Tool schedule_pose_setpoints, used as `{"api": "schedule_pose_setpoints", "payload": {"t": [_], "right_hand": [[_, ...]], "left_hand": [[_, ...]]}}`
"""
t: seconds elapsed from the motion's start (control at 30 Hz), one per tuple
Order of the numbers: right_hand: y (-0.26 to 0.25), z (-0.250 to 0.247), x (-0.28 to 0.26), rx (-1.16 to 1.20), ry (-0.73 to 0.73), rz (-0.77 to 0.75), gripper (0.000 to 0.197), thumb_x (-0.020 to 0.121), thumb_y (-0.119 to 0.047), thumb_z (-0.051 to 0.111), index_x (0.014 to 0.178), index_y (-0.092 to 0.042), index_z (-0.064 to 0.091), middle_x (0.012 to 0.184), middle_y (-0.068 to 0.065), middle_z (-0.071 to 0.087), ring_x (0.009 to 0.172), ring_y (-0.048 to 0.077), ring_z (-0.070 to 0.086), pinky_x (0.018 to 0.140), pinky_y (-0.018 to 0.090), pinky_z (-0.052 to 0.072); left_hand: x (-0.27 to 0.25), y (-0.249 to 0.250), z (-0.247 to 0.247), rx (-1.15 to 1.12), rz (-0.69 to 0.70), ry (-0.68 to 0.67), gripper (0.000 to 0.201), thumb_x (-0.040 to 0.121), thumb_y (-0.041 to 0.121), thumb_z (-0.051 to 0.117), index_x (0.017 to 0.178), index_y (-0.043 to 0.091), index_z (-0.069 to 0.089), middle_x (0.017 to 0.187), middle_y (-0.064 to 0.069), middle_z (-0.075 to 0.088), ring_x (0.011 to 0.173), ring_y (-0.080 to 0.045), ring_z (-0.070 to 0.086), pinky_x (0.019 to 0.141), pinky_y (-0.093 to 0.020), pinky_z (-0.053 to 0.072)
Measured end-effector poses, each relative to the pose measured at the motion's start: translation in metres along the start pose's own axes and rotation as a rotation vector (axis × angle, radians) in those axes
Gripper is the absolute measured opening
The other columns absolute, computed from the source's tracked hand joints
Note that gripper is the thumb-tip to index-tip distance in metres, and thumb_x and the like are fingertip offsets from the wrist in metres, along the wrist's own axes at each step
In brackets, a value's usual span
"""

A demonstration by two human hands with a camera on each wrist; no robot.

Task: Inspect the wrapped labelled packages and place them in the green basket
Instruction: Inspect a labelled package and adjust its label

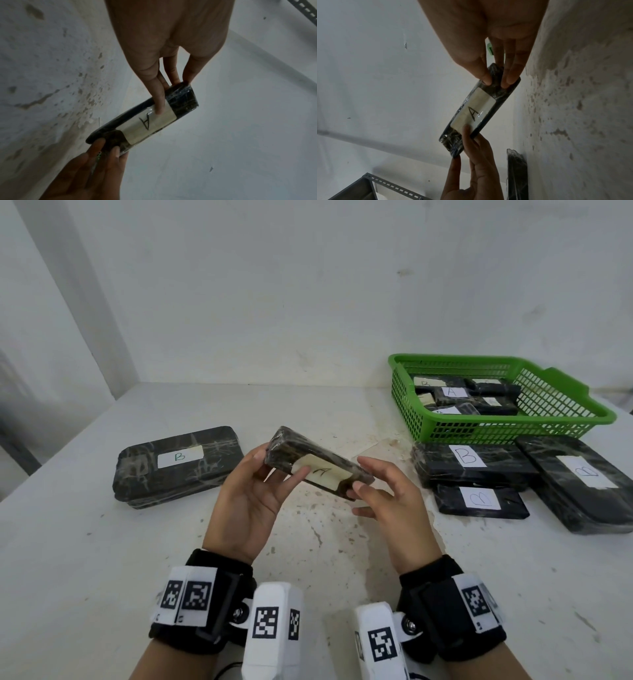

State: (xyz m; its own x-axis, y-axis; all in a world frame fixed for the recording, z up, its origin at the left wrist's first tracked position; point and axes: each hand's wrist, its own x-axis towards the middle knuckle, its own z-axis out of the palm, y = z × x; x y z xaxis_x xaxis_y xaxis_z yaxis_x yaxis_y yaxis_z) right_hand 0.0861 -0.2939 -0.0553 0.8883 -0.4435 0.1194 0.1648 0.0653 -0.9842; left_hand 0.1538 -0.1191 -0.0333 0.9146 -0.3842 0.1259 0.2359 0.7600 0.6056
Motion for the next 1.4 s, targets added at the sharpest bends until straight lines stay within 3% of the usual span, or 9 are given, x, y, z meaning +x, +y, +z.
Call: {"api": "schedule_pose_setpoints", "payload": {"t": [0.17, 0.3, 0.5, 0.6, 0.73, 0.93, 1.07, 1.23, 1.4], "right_hand": [[0.002, -0.004, 0.003, -0.003, 0.095, 0.060, 0.027, 0.090, -0.007, 0.068, 0.115, -0.019, 0.067, 0.085, -0.001, 0.072, 0.056, 0.004, 0.061, 0.046, 0.017, 0.042], [-0.001, -0.005, 0.004, 0.078, 0.168, 0.044, 0.024, 0.085, -0.010, 0.074, 0.107, -0.014, 0.065, 0.066, -0.007, 0.070, 0.053, -0.004, 0.056, 0.046, 0.012, 0.039], [-0.018, -0.018, 0.008, 0.120, 0.242, 0.022, 0.014, 0.082, -0.009, 0.076, 0.092, -0.015, 0.070, 0.085, 0.002, 0.075, 0.075, 0.008, 0.065, 0.052, 0.017, 0.048], [-0.037, -0.035, 0.013, 0.087, 0.268, -0.039, 0.010, 0.081, -0.004, 0.076, 0.087, -0.011, 0.071, 0.077, 0.000, 0.073, 0.071, 0.007, 0.065, 0.052, 0.018, 0.050], [-0.073, -0.077, 0.026, 0.009, 0.291, -0.106, 0.010, 0.081, -0.001, 0.075, 0.087, -0.007, 0.071, 0.074, 0.000, 0.074, 0.064, 0.004, 0.067, 0.052, 0.017, 0.051], [-0.138, -0.166, 0.074, -0.084, 0.417, -0.183, 0.011, 0.081, 0.001, 0.074, 0.082, -0.007, 0.068, 0.080, 0.006, 0.071, 0.065, 0.011, 0.066, 0.050, 0.015, 0.052], [-0.176, -0.220, 0.130, -0.261, 0.534, -0.196, 0.020, 0.082, 0.002, 0.075, 0.070, -0.009, 0.063, 0.065, 0.005, 0.065, 0.046, 0.005, 0.062, 0.046, 0.015, 0.053], [-0.176, -0.269, 0.188, -0.594, 0.614, -0.042, 0.024, 0.078, -0.004, 0.081, 0.063, -0.011, 0.064, 0.077, 0.014, 0.066, 0.057, 0.020, 0.061, 0.051, 0.019, 0.056], [-0.149, -0.286, 0.222, -0.800, 0.608, 0.075, 0.024, 0.078, -0.008, 0.082, 0.062, -0.012, 0.065, 0.077, 0.015, 0.069, 0.059, 0.025, 0.064, 0.049, 0.020, 0.055]], "left_hand": [[0.002, 0.001, -0.001, -0.062, -0.018, 0.119, 0.022, 0.099, 0.013, 0.043, 0.098, 0.002, 0.062, 0.099, -0.010, 0.073, 0.092, -0.022, 0.074, 0.081, -0.038, 0.061], [0.003, 0.002, -0.003, 0.002, -0.041, 0.197, 0.022, 0.094, 0.025, 0.052, 0.097, 0.007, 0.064, 0.099, -0.010, 0.071, 0.086, -0.021, 0.074, 0.067, -0.031, 0.062], [0.001, -0.009, 0.004, 0.194, -0.040, 0.201, 0.045, 0.082, 0.020, 0.061, 0.117, -0.007, 0.059, 0.097, -0.013, 0.075, 0.086, -0.023, 0.074, 0.066, -0.026, 0.060], [0.004, -0.015, 0.016, 0.241, -0.059, 0.174, 0.045, 0.089, 0.014, 0.057, 0.126, -0.013, 0.053, 0.096, -0.016, 0.074, 0.082, -0.025, 0.074, 0.068, -0.031, 0.061], [0.019, -0.029, 0.054, 0.315, -0.150, 0.079, 0.049, 0.079, 0.016, 0.063, 0.119, -0.012, 0.058, 0.103, -0.024, 0.071, 0.088, -0.034, 0.074, 0.070, -0.035, 0.062], [0.068, -0.082, 0.112, 0.349, -0.212, 0.139, 0.022, 0.101, 0.016, 0.052, 0.099, -0.005, 0.059, 0.086, -0.021, 0.062, 0.086, -0.037, 0.071, 0.074, -0.038, 0.062], [0.119, -0.116, 0.125, 0.502, -0.157, 0.277, 0.014, 0.099, 0.015, 0.056, 0.102, 0.002, 0.060, 0.099, -0.016, 0.057, 0.092, -0.028, 0.058, 0.076, -0.032, 0.051], [0.163, -0.142, 0.129, 0.621, -0.187, 0.326, 0.045, 0.096, 0.020, 0.063, 0.136, 0.007, 0.049, 0.135, -0.016, 0.052, 0.118, -0.027, 0.050, 0.096, -0.036, 0.040], [0.179, -0.158, 0.122, 0.615, -0.222, 0.300, 0.048, 0.096, 0.005, 0.058, 0.142, 0.009, 0.045, 0.138, -0.022, 0.049, 0.124, -0.029, 0.049, 0.102, -0.040, 0.038]]}}
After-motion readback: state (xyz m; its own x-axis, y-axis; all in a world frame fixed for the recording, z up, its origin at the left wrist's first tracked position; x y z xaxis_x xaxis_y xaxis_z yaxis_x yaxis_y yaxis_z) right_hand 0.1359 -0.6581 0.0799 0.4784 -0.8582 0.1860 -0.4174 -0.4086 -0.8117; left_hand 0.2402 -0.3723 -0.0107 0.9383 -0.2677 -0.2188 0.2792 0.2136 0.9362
